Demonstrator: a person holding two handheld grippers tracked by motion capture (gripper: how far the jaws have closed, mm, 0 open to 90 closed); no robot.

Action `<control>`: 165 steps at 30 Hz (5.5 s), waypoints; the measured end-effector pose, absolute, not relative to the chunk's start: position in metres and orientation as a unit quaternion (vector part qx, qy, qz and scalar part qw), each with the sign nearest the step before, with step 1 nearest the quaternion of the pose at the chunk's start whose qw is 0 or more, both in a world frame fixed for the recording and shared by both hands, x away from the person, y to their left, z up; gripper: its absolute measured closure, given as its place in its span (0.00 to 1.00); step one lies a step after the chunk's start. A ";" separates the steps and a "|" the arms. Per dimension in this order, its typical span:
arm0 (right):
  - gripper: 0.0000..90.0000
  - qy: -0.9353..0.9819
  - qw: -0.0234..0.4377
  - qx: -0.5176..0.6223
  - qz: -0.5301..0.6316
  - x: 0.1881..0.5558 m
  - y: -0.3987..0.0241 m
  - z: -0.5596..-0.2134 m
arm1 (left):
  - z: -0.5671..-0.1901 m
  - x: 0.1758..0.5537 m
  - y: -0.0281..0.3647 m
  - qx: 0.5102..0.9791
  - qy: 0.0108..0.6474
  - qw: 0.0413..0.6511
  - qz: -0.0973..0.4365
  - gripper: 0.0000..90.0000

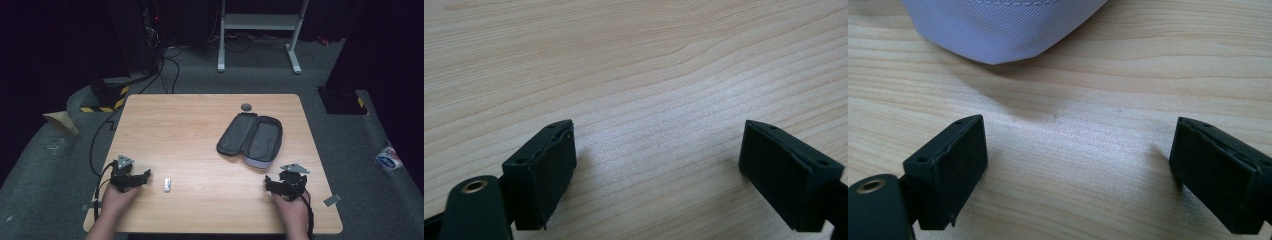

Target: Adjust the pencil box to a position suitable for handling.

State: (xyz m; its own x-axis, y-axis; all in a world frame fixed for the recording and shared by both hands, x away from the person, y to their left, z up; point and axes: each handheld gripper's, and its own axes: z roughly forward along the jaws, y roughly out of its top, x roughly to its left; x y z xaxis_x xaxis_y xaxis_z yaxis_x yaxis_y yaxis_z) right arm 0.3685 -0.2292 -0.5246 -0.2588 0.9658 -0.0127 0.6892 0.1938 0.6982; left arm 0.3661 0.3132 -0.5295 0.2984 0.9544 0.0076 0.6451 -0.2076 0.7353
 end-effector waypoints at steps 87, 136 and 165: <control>0.30 0.682 0.252 0.573 0.379 0.415 -0.222 -0.493 | -0.529 0.366 0.313 0.743 0.535 0.324 0.238 0.19; 0.87 0.673 0.261 0.592 0.358 0.474 -0.234 -0.491 | -0.529 0.366 0.313 0.744 0.533 0.325 0.237 0.21; 0.69 0.695 0.257 0.515 0.431 0.375 -0.186 -0.489 | -0.529 0.364 0.313 0.743 0.530 0.330 0.241 0.26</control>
